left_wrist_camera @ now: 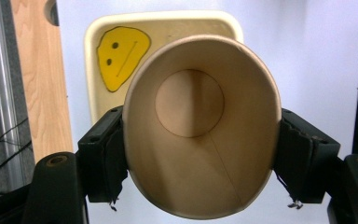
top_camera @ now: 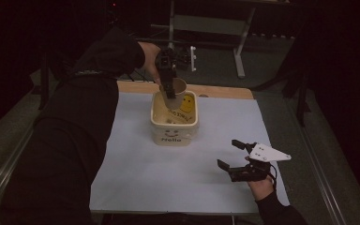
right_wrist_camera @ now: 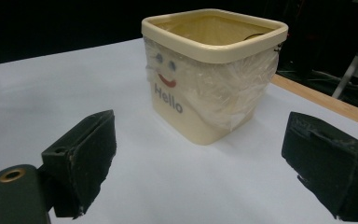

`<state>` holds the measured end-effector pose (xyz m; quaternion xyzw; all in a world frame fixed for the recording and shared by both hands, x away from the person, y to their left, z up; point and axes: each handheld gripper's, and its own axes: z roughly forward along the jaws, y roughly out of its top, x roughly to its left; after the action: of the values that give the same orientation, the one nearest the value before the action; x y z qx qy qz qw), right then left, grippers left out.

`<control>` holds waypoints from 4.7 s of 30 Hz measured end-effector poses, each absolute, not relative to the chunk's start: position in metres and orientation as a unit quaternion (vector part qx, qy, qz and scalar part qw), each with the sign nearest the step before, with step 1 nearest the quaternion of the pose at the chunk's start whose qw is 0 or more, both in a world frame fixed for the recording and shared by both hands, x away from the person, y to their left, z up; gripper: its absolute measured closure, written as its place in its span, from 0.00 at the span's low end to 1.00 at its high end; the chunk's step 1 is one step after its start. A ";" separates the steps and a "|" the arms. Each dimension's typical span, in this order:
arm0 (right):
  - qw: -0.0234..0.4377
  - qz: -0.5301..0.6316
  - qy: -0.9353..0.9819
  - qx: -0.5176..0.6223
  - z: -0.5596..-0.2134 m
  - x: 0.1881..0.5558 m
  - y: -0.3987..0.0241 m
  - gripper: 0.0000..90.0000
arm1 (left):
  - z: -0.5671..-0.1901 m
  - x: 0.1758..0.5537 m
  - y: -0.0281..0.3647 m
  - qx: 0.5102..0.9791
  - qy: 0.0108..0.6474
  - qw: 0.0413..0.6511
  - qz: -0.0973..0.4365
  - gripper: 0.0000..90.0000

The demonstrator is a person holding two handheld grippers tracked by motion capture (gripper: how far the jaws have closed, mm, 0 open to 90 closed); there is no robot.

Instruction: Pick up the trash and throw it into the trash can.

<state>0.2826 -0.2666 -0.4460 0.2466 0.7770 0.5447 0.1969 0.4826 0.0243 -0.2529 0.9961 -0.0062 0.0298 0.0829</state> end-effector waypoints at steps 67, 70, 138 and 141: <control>0.196 0.541 0.781 0.243 -0.447 0.283 -0.263 0.11 | -0.276 0.465 0.052 0.991 0.046 0.117 0.049 0.01; 0.197 0.541 0.781 0.243 -0.447 0.283 -0.263 0.11 | -0.276 0.460 0.056 0.990 0.048 0.124 0.049 0.01; 0.203 0.537 0.781 0.245 -0.447 0.283 -0.261 0.11 | -0.391 0.342 0.180 0.947 0.147 0.286 -0.002 0.01; 0.202 0.537 0.781 0.245 -0.447 0.284 -0.261 0.11 | -0.400 0.338 0.179 0.944 0.149 0.295 0.001 0.01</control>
<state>0.2837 -0.2610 -0.4471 0.2455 0.7813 0.5371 0.2022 0.3378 0.1786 -0.4003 0.9440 0.1487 0.0014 0.2945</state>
